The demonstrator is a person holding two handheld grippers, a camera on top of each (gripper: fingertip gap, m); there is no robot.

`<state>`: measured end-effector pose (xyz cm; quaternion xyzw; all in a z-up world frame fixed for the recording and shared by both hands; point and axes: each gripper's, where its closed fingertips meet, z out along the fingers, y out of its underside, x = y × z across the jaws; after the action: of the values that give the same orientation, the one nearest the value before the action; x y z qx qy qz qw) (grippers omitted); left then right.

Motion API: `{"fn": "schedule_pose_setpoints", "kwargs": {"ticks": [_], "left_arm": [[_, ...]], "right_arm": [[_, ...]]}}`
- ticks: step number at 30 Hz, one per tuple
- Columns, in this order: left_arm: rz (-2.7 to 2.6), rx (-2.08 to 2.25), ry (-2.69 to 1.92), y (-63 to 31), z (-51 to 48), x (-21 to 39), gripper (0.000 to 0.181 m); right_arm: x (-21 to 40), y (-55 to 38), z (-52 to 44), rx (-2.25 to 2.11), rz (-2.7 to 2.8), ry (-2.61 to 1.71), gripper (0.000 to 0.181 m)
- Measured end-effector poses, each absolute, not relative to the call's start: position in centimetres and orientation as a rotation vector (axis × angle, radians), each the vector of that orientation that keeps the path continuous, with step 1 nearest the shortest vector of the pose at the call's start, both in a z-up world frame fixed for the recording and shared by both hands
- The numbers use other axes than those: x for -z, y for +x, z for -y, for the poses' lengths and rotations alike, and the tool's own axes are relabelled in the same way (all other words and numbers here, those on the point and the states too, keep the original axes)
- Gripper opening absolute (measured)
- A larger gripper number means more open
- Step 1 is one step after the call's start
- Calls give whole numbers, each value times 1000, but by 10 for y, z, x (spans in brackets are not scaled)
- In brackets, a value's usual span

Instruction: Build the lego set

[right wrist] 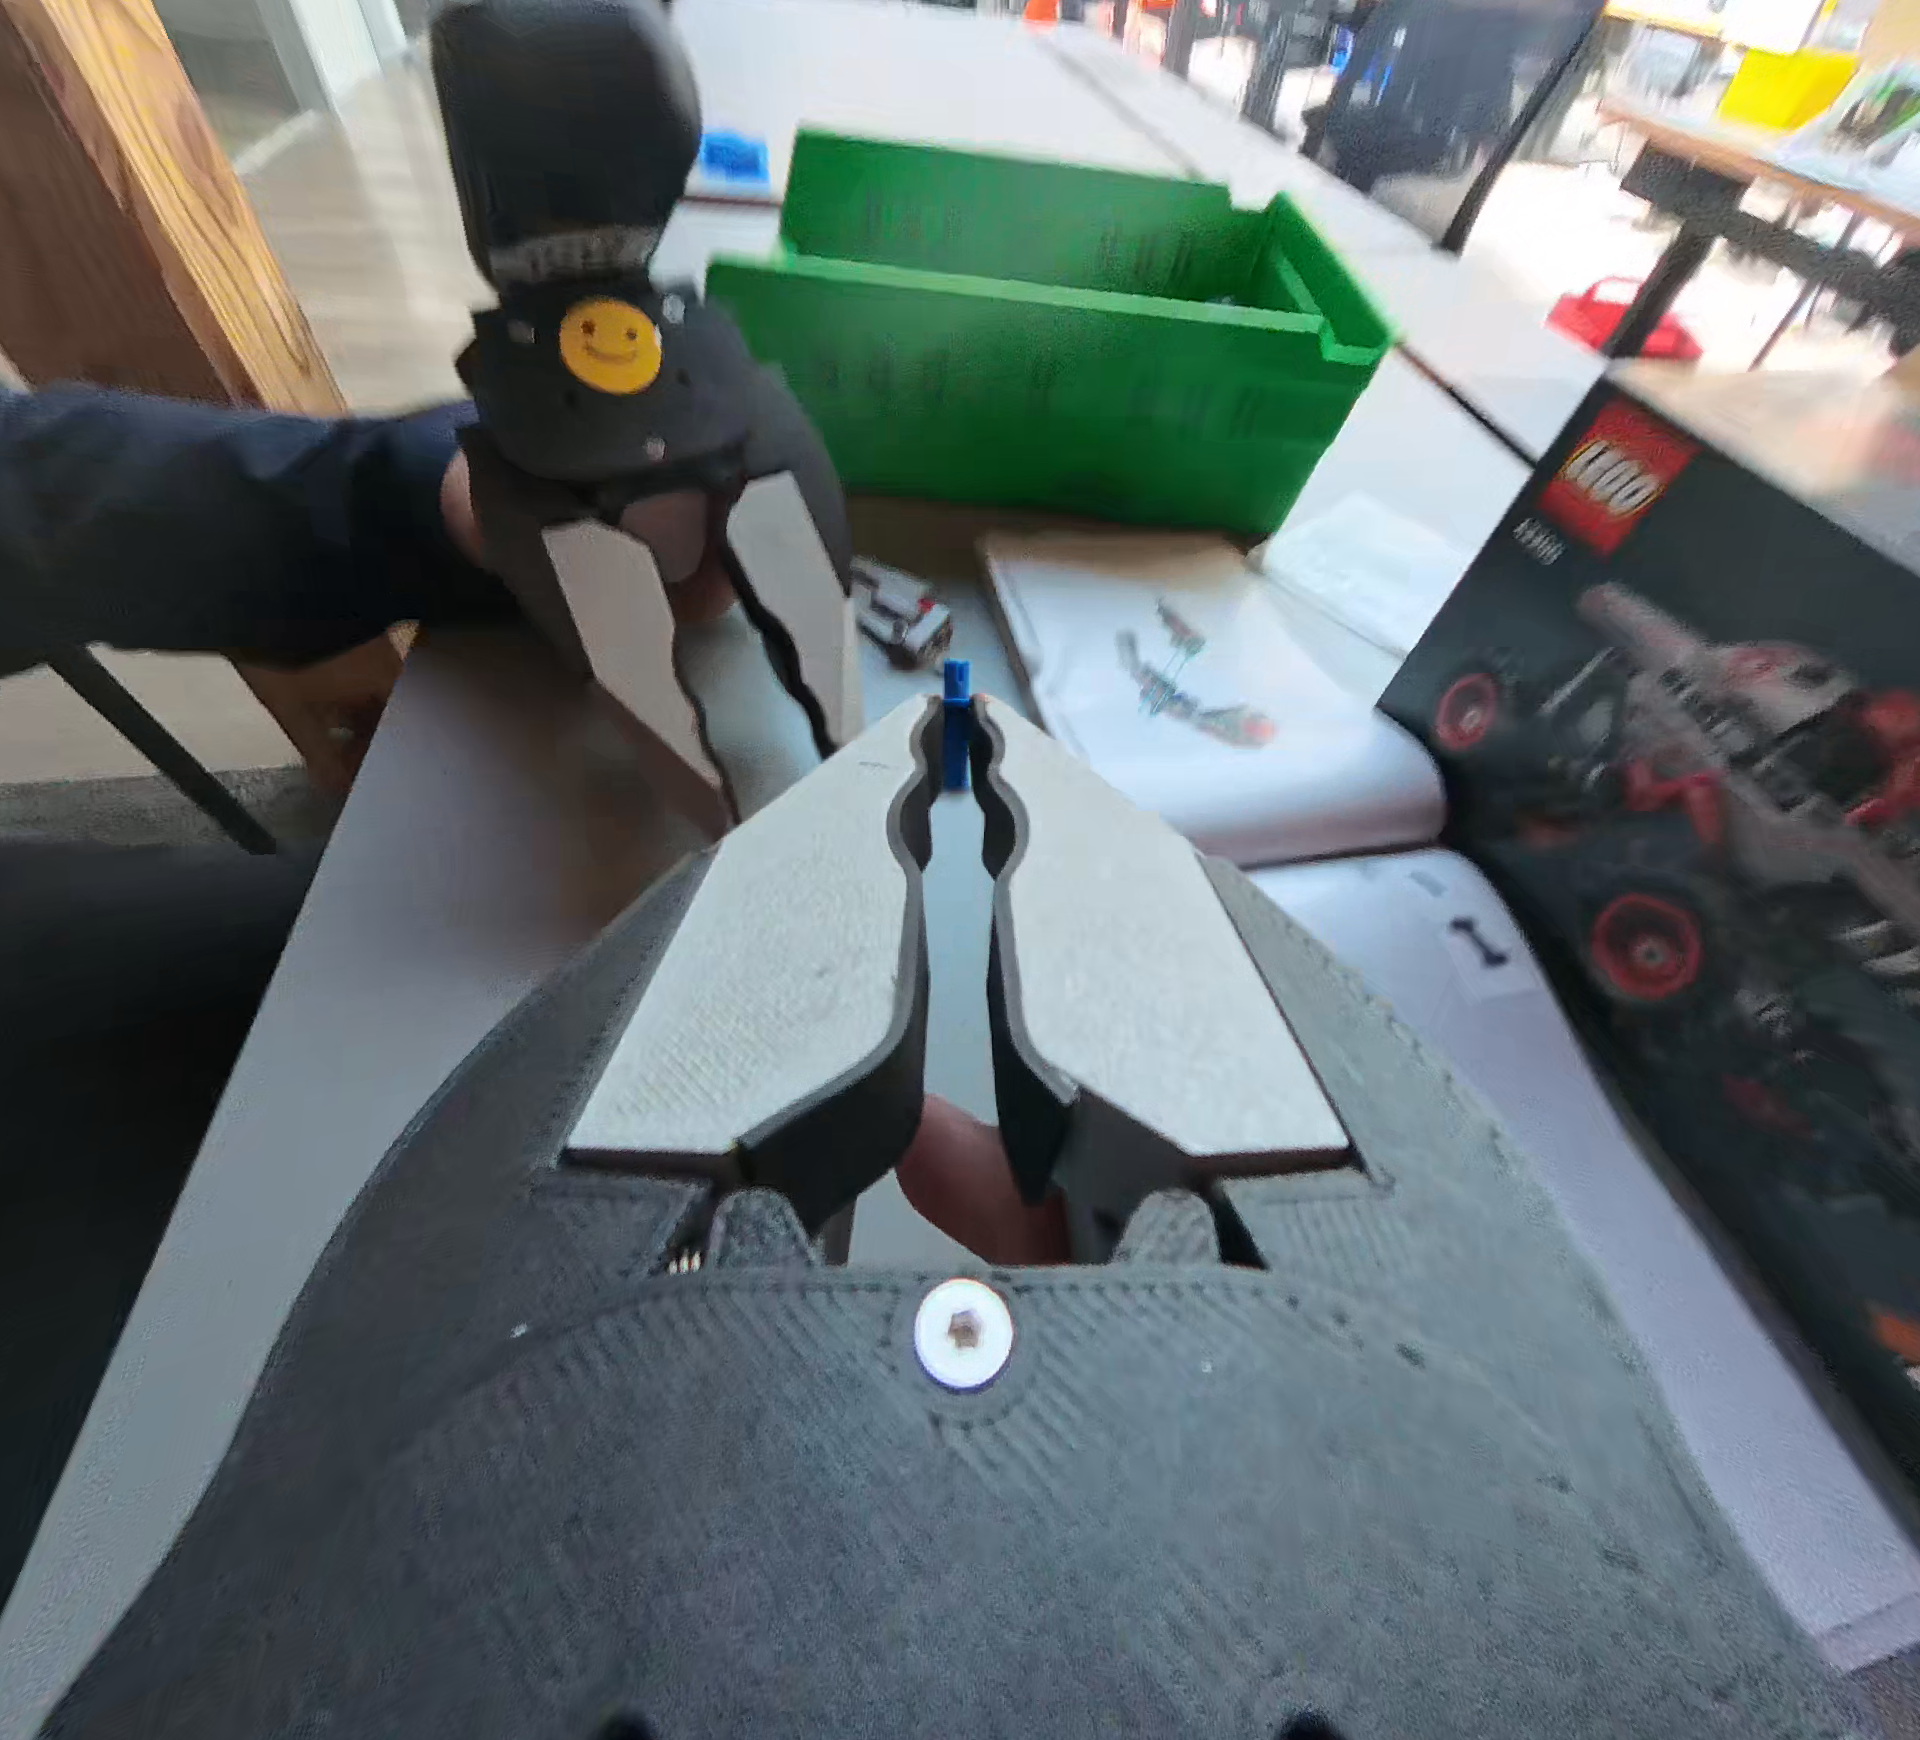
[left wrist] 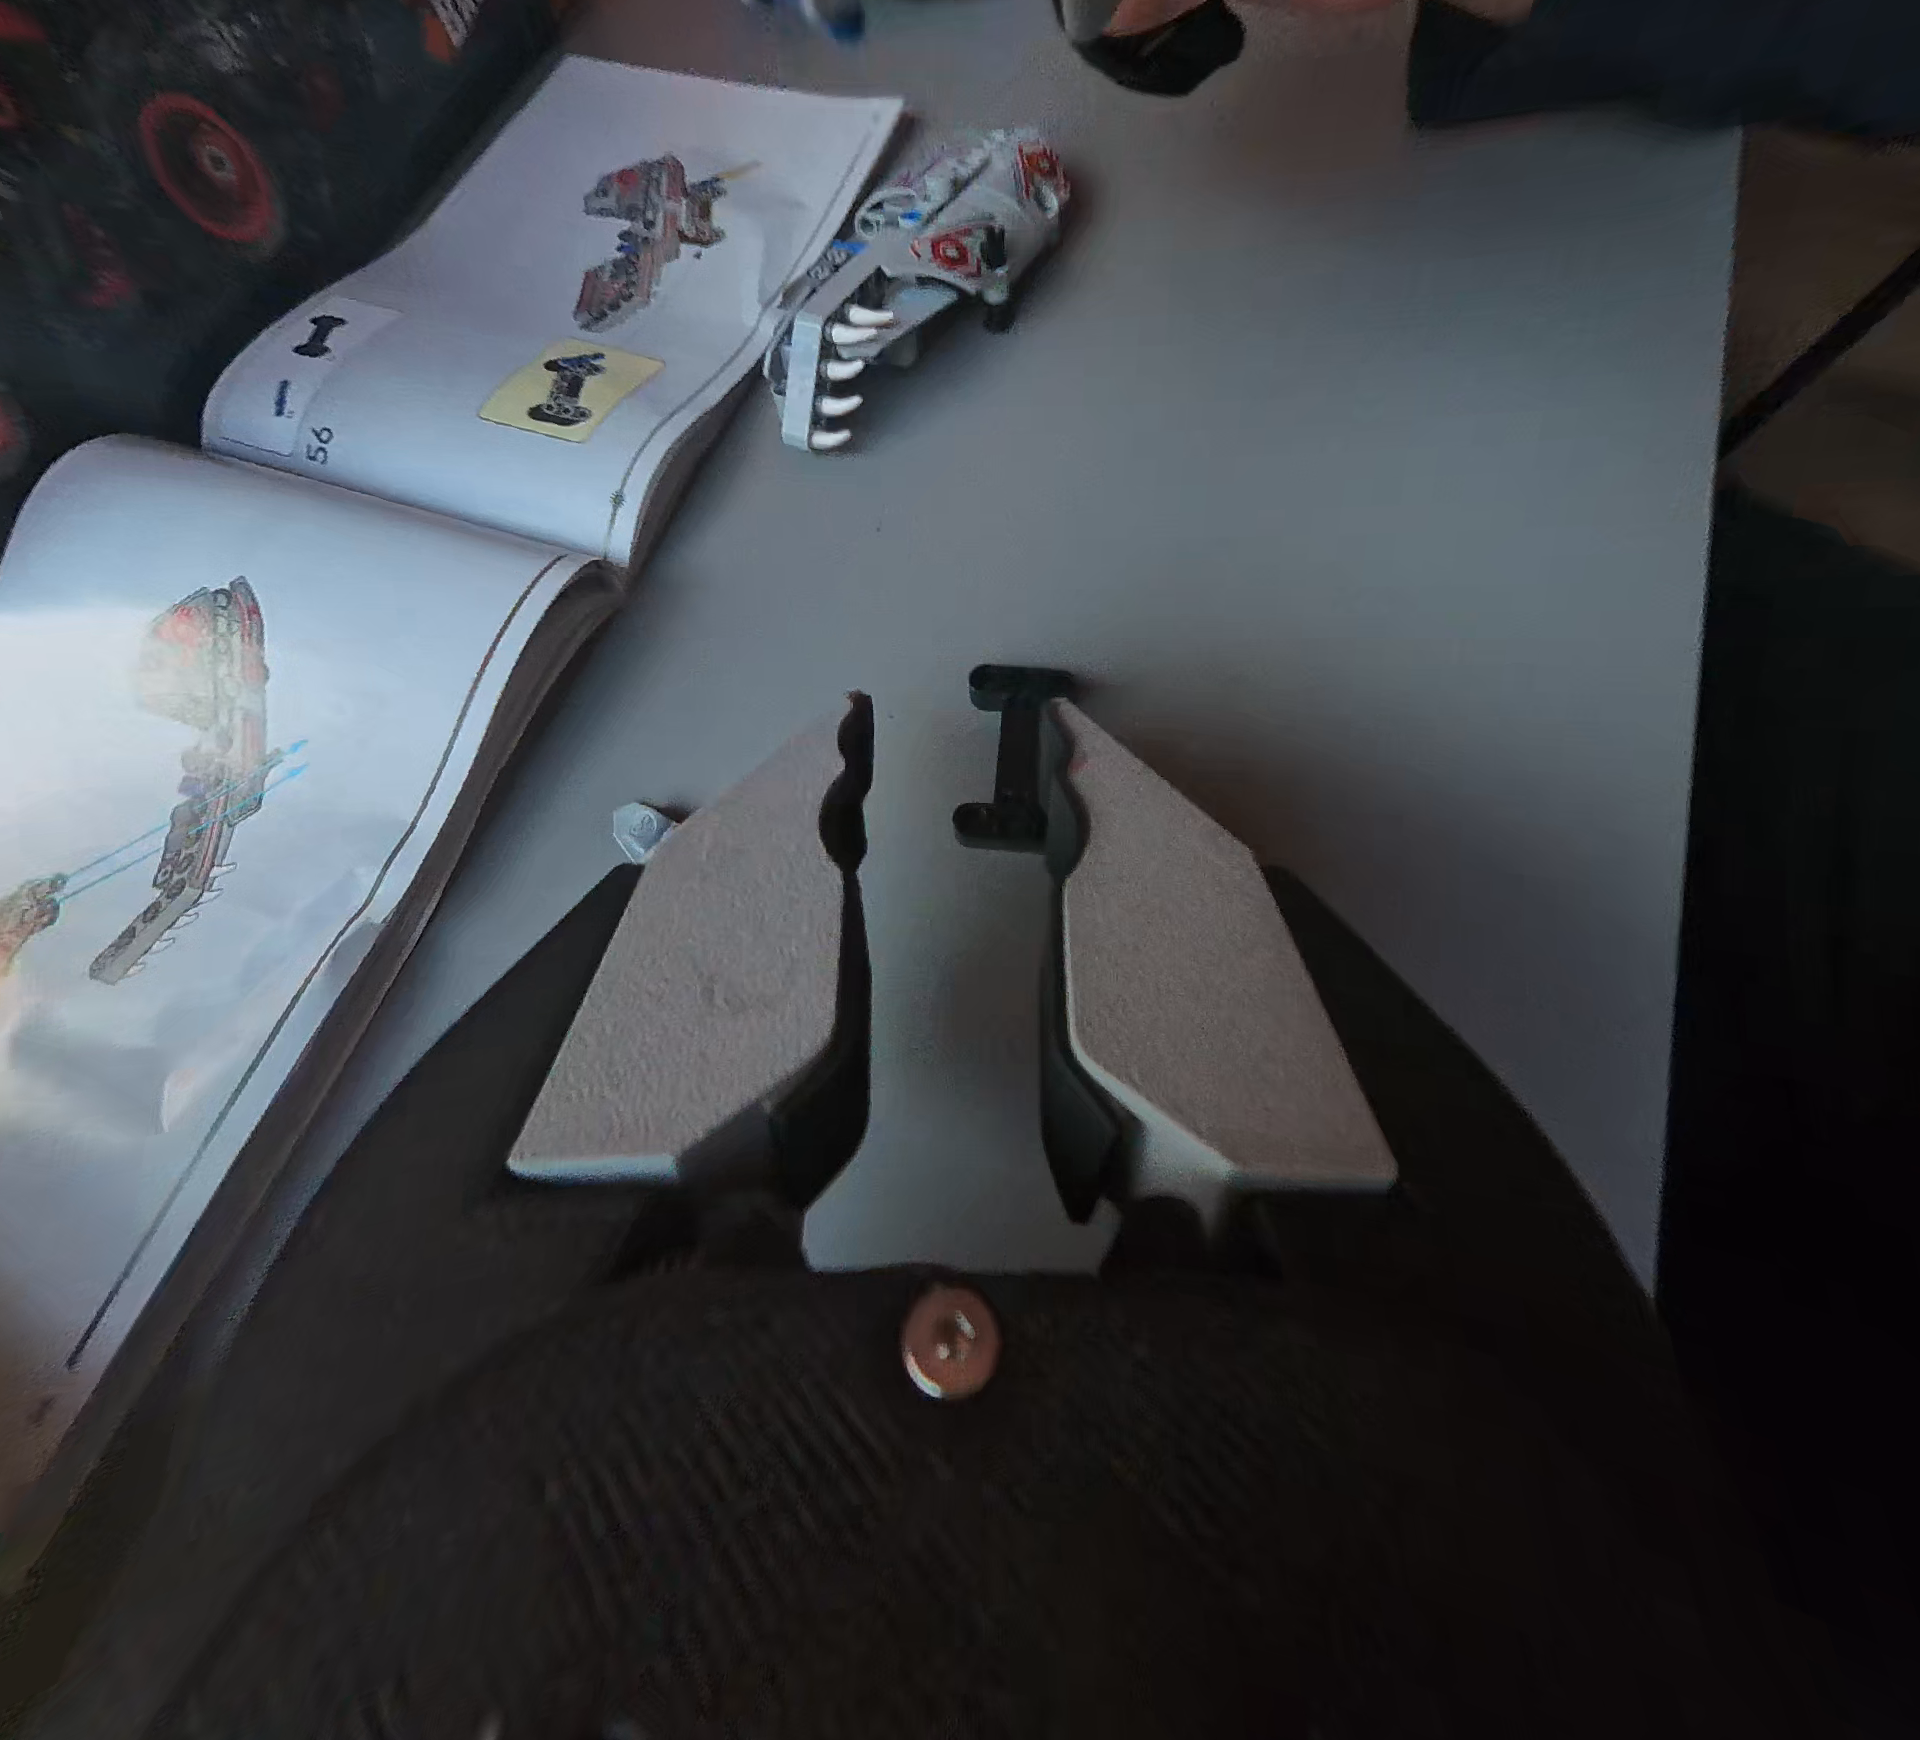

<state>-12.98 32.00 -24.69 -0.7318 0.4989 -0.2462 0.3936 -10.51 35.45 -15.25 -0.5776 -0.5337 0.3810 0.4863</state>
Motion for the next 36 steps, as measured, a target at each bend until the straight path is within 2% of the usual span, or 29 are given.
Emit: {"fn": "schedule_pose_setpoints", "kwargs": {"ticks": [5, 14, 17, 22, 26, 32, 36], "left_arm": [[-1102, 750, -1858, -136, -328, 231, 35], [-931, 860, -1747, -121, -337, 198, 18], [-912, 916, -1695, -97, -340, 176, 20], [-876, 1085, -1573, -67, -333, 141, 20], [-794, 1043, -1600, -72, -345, 139, 22], [-761, 1055, -1588, -71, -340, 134, 17], [-729, 1094, -1568, -71, -339, 131, 7]], "right_arm": [[109, -87, -359, -1205, 1110, -1223, 1], [100, -80, -351, -1604, 875, -1147, 1], [105, -90, -347, -1666, 822, -1162, 0], [112, -101, -343, -1666, 798, -1191, 0], [110, -100, -341, -1679, 787, -1182, 0], [113, -96, -344, -1620, 809, -1191, 0], [114, -98, -339, -1622, 828, -1187, 1]]}}
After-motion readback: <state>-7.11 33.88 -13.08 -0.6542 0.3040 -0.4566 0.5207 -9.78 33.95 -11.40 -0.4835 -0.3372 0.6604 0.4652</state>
